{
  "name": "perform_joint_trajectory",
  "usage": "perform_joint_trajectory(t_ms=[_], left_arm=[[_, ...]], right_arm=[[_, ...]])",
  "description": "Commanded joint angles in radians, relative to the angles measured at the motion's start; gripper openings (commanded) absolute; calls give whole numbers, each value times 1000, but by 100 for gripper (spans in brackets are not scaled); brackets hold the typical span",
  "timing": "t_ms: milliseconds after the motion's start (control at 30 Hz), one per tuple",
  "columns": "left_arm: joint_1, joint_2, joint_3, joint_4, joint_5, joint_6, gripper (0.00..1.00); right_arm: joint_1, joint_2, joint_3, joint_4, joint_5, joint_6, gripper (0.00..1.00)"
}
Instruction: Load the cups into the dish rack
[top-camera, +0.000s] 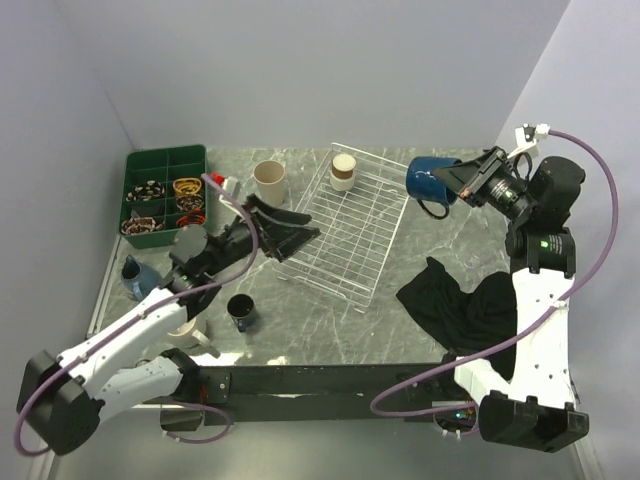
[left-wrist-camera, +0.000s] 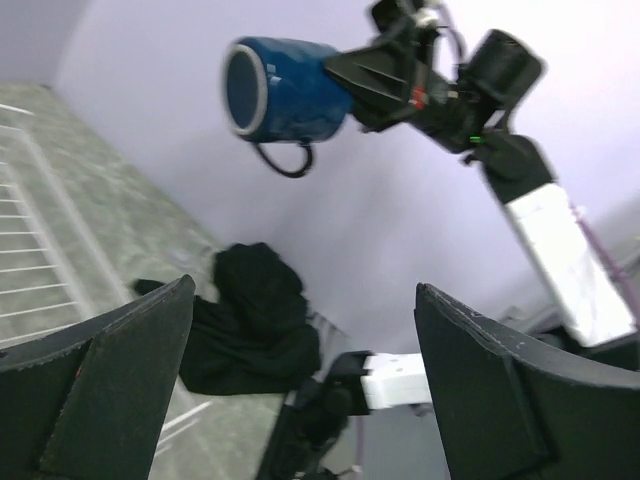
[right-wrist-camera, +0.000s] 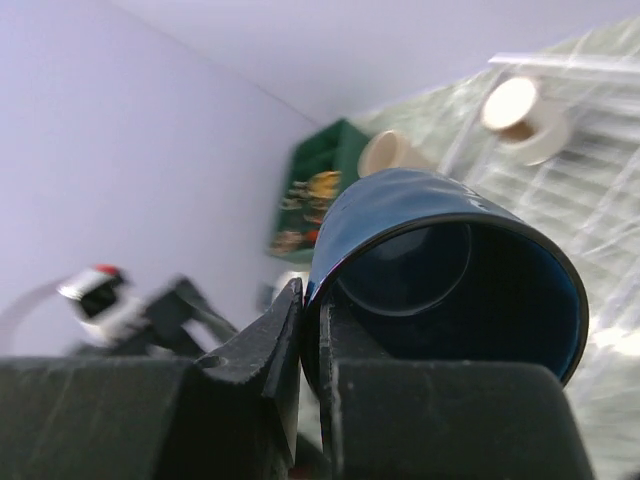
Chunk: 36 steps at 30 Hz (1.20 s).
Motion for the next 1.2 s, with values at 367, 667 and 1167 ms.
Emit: perform_joint_trajectory(t_ms=[367,667,1167], left_arm=[[-191,323,234,212,-90,-357,96],[-245,449,359,184,-47,-233,96],[-275,628,554,245,107,-166,83]], right_arm=[[4,-112,-192,540,-149,794,0],[50,-146,-154,445,-134,799,0],[64,-169,-205,432,-134,812,0]])
